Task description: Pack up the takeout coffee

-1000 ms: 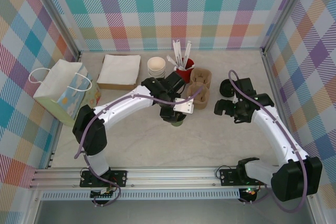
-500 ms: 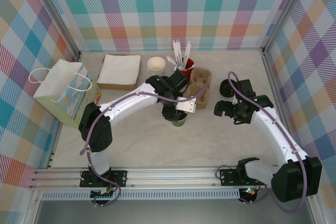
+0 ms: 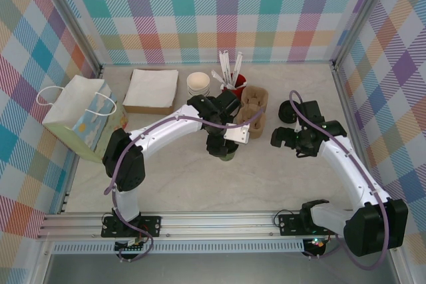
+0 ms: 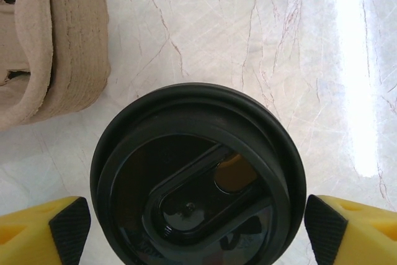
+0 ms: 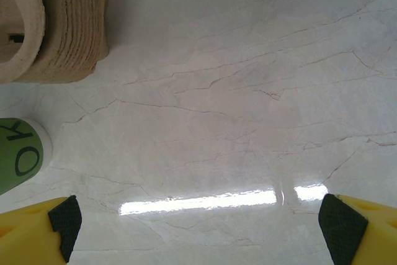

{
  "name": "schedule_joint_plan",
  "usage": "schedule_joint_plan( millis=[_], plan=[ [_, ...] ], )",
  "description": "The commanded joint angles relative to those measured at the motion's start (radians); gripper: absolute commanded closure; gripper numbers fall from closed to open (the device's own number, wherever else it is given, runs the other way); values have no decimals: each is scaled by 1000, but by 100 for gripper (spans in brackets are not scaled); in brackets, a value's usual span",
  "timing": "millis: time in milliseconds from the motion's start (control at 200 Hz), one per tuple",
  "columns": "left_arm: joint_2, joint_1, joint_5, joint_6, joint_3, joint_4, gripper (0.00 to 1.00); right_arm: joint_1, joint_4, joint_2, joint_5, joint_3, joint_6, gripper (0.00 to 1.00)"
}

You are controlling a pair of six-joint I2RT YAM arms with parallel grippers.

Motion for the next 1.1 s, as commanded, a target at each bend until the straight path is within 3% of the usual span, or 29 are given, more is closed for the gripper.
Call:
schedule_joint_plan(
  millis=[0,370,585,865,1095],
  plan=[
    [-10,-15,34,-10,31,-7,7,-5,14,-10,-25,-11,-6,0],
    [-140,-6,73,-99,-29,52,2,-5,12,-19,-88,16,-22,0],
    [-270,20,54,-214,-133,196,2,-5,29,-3,-196,37,-30,0],
    [-456,82,-30,-580,-313,416,3,3,81,29,-351,55,-10,6],
    [-471,145,-159,-986,-293,289,6,74,107,111,-370,106,24,9]
  ],
)
